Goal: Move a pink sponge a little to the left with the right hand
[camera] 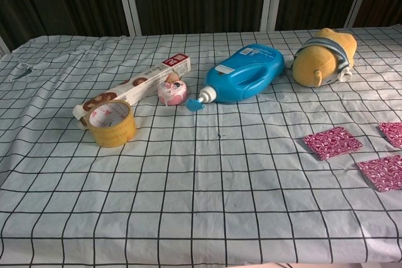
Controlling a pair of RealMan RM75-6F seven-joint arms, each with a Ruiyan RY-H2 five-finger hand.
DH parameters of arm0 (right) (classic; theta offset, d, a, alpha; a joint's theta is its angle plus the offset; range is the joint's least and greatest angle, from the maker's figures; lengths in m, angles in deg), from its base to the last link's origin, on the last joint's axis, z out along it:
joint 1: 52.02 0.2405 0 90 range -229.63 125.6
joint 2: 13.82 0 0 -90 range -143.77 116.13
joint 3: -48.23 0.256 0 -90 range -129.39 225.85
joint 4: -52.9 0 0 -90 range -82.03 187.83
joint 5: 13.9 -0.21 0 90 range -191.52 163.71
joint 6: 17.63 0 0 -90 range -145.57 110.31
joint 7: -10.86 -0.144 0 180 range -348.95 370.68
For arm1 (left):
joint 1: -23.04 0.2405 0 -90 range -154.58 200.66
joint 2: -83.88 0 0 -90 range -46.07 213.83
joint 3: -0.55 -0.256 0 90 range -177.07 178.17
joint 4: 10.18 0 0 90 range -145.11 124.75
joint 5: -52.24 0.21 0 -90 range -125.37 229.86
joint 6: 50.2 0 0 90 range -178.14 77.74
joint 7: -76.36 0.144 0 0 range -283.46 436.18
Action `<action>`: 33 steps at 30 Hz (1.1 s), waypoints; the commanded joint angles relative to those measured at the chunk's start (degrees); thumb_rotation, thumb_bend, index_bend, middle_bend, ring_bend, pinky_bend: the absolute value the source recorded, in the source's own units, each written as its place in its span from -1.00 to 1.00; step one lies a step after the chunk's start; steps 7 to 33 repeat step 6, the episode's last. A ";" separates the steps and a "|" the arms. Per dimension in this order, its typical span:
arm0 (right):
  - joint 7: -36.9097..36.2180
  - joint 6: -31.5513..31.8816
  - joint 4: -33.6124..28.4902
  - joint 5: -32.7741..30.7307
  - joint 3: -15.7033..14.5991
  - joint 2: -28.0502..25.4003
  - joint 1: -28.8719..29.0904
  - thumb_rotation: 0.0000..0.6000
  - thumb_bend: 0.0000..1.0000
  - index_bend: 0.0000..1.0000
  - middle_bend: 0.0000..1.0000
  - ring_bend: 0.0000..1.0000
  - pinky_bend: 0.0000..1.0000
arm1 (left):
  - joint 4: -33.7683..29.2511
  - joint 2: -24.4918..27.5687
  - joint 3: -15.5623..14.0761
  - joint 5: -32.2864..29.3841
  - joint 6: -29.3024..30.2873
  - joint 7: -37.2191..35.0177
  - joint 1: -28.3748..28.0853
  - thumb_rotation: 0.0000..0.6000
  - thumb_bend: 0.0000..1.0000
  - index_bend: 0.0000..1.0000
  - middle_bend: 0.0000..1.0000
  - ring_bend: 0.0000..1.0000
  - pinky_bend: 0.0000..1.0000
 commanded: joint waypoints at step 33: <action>-5.31 -1.99 2.44 0.54 1.16 -0.23 -2.09 1.00 -0.58 -0.96 -1.00 -1.00 -0.84 | -0.22 -0.40 -0.03 -0.11 -0.82 1.23 -0.25 1.00 -0.11 -1.00 -0.89 -0.98 -1.00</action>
